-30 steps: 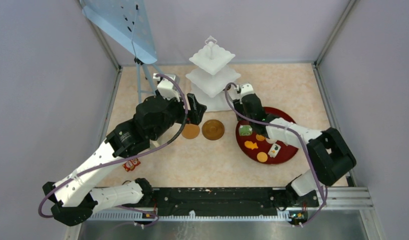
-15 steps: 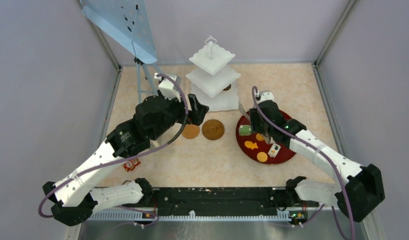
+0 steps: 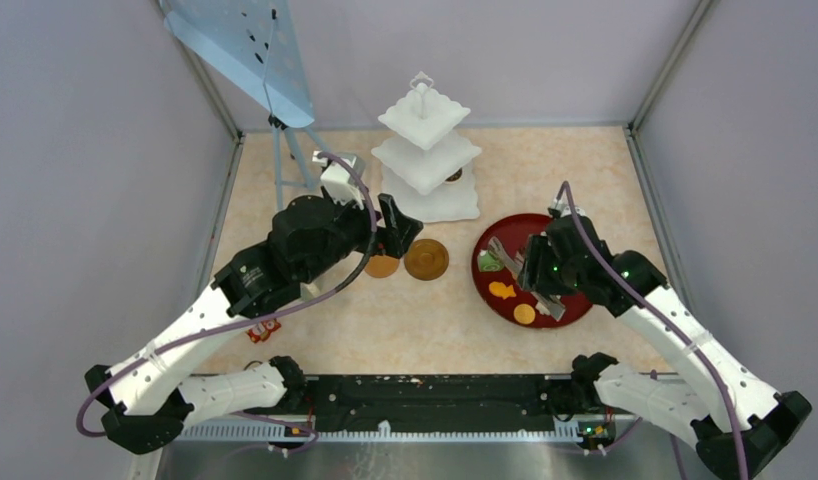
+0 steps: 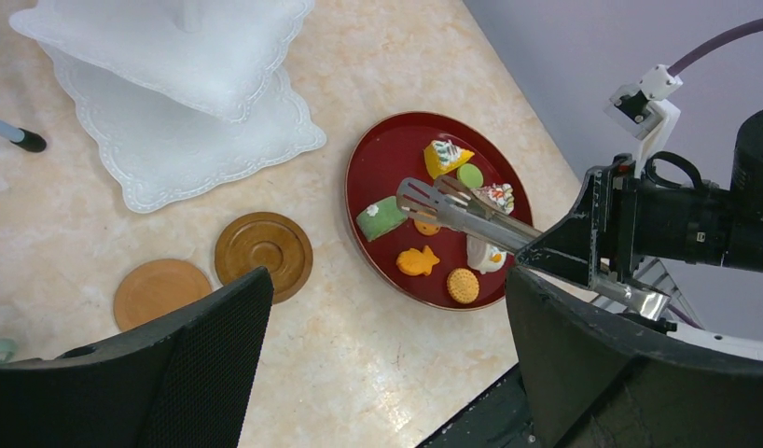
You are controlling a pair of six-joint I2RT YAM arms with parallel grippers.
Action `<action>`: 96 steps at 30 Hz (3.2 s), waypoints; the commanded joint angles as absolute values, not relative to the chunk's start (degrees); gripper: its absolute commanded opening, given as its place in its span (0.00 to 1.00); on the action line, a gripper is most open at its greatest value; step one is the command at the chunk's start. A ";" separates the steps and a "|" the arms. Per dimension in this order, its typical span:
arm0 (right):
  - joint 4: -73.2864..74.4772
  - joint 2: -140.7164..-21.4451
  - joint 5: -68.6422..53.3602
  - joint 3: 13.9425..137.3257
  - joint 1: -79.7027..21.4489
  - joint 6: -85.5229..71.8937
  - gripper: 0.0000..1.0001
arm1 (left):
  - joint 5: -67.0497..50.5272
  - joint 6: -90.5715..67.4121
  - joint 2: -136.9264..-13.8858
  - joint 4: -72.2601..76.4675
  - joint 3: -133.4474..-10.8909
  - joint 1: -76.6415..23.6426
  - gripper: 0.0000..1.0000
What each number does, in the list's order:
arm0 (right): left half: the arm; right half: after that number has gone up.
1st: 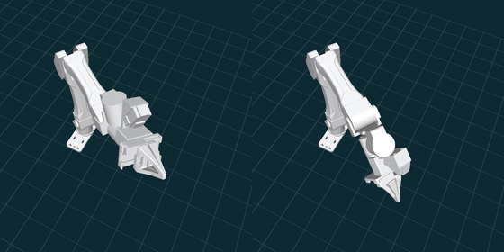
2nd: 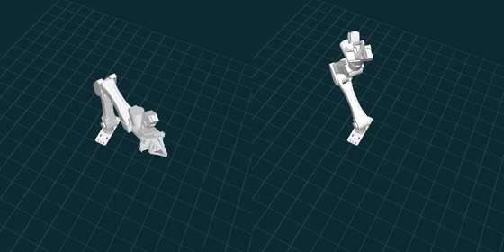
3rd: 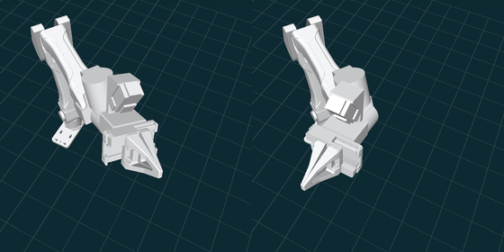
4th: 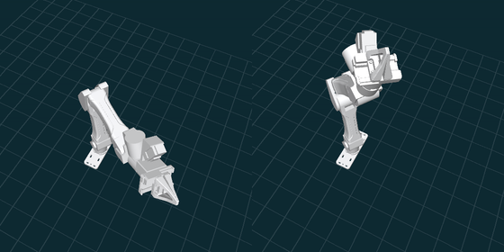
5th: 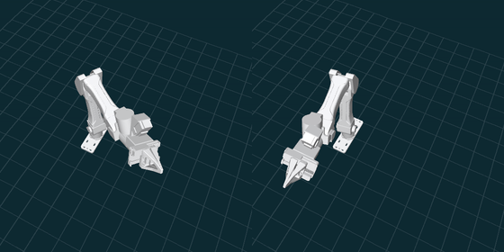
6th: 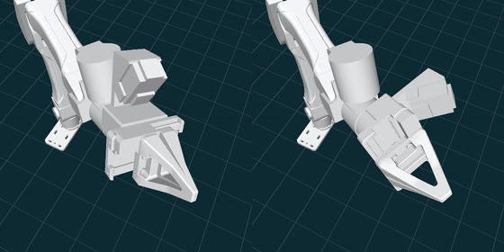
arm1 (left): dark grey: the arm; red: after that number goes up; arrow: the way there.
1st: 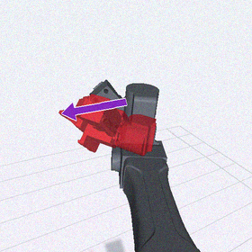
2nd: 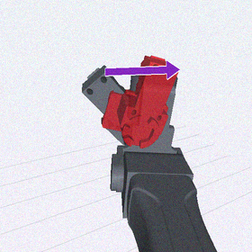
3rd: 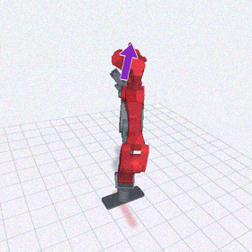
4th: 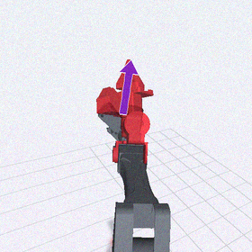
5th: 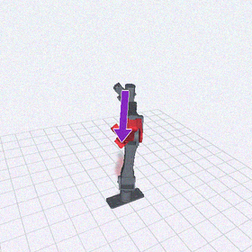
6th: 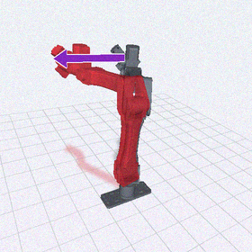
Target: Serve the afternoon tea
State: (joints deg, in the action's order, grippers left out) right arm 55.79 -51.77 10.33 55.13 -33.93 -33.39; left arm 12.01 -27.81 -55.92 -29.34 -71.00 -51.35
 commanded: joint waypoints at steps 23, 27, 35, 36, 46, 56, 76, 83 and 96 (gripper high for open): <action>40.90 -44.70 1.25 40.59 -33.40 -61.37 0.49 | 11.73 -28.87 -53.17 -26.23 -70.19 -51.12 0.99; 37.58 -44.41 4.33 38.85 -33.40 -62.13 0.49 | 12.12 -28.83 -53.16 -26.37 -70.40 -51.12 0.99; 36.05 -46.13 8.37 39.94 -33.40 -59.34 0.48 | 12.72 -29.08 -53.04 -26.67 -70.23 -51.10 0.99; 36.22 -46.53 9.01 40.31 -33.40 -58.75 0.48 | 12.74 -29.09 -53.00 -26.64 -70.10 -51.15 0.99; 35.70 -52.98 9.61 45.35 -33.22 -51.44 0.48 | 11.77 -29.00 -54.05 -26.03 -70.23 -51.14 0.99; 41.12 -60.94 6.46 51.66 -33.22 -43.55 0.48 | 11.49 -29.48 -53.59 -25.44 -69.46 -51.15 0.99; 48.19 -63.09 14.62 56.12 -34.41 -36.04 0.43 | 11.24 -29.44 -53.84 -25.02 -68.91 -51.07 0.99; 46.62 -64.27 13.72 56.24 -35.29 -33.73 0.48 | 10.78 -29.71 -54.40 -24.53 -68.82 -51.11 0.99; 53.66 -72.83 29.82 62.71 -43.64 -37.41 0.47 | 10.28 -29.71 -54.78 -24.31 -68.73 -51.06 0.99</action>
State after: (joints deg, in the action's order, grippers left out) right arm 50.96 -71.88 22.61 58.59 -42.46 -36.16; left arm 11.07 -29.50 -54.92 -26.98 -68.88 -51.33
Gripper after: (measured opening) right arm 0.477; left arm 0.987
